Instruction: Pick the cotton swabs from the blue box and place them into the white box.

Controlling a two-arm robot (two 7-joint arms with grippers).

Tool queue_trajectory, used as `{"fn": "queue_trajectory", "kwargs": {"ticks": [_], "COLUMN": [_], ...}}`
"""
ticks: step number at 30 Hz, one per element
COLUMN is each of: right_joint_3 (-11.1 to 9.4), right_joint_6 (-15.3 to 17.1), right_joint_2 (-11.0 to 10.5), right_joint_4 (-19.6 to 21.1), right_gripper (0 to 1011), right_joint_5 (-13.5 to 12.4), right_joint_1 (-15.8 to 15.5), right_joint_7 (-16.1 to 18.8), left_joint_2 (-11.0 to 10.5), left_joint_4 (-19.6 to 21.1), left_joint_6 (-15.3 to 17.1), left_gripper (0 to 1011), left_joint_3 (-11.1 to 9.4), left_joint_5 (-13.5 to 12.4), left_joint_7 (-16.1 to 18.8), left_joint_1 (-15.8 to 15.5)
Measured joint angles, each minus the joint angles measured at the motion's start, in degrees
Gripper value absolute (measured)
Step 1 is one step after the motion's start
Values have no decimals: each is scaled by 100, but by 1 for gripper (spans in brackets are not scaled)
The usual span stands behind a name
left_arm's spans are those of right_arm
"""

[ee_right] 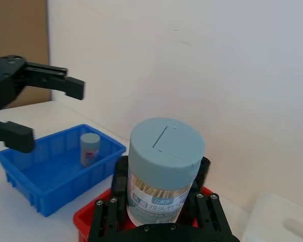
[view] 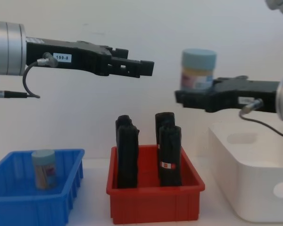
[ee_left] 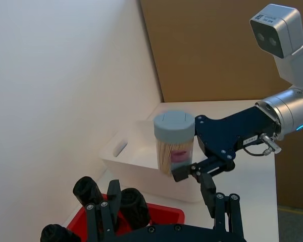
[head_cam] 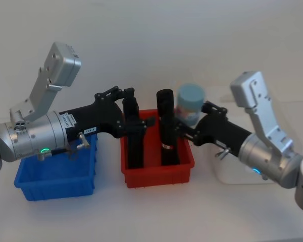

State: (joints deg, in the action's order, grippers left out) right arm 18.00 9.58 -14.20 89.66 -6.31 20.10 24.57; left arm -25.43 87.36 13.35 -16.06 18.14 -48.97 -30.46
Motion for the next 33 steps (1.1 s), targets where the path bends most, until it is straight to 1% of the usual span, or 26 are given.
{"fn": "queue_trajectory", "kwargs": {"ticks": [2, 5, 6, 8, 11, 17, 21, 25, 27, 28, 29, 30, 31, 33], "right_joint_3": [-42, -133, -133, -188, -271, -383, -452, -523, -550, -550, -565, -568, -580, -591], "right_joint_6": [-10, -39, -39, -62, -100, -146, -158, -143, -129, -129, -122, -121, -121, -121], "right_joint_2": [-41, -125, -125, -170, -221, -261, -264, -238, -218, -218, -201, -197, -181, -166], "right_joint_4": [18, 27, 27, 15, -66, -301, -572, -987, -1235, -1235, -1419, -1465, -1636, -1790], "right_gripper": [670, 670, 670, 671, 670, 671, 670, 670, 670, 670, 670, 670, 670, 670], "right_joint_5": [-50, -174, -174, -247, -354, -481, -549, -609, -628, -628, -638, -642, -649, -653], "right_joint_1": [-40, -112, -112, -146, -173, -155, -74, 78, 176, 176, 248, 266, 334, 395], "right_joint_7": [-100, -353, -353, -520, -778, -1107, -1328, -1531, -1594, -1594, -1631, -1641, -1660, -1671], "left_joint_2": [0, 0, 0, 0, 0, 0, 0, 0, 0, 0, 0, 0, 0, 0], "left_joint_4": [0, 0, 0, 0, 0, 0, 0, 0, 0, 0, 0, 0, 0, 0], "left_joint_6": [0, 0, 0, 0, 0, 0, 0, 0, 0, 0, 0, 0, 0, 0], "left_gripper": [1000, 1000, 1000, 999, 999, 1000, 1000, 999, 1000, 1000, 999, 1000, 999, 999], "left_joint_3": [0, 0, 0, 0, 0, 0, 0, 0, 0, 0, 0, 0, 0, 0], "left_joint_5": [0, 0, 0, 0, 0, 0, 0, 0, 0, 0, 0, 0, 0, 0], "left_joint_7": [0, 0, 0, 0, 0, 0, 0, 0, 0, 0, 0, 0, 0, 0], "left_joint_1": [0, 0, 0, 0, 0, 0, 0, 0, 0, 0, 0, 0, 0, 0]}}
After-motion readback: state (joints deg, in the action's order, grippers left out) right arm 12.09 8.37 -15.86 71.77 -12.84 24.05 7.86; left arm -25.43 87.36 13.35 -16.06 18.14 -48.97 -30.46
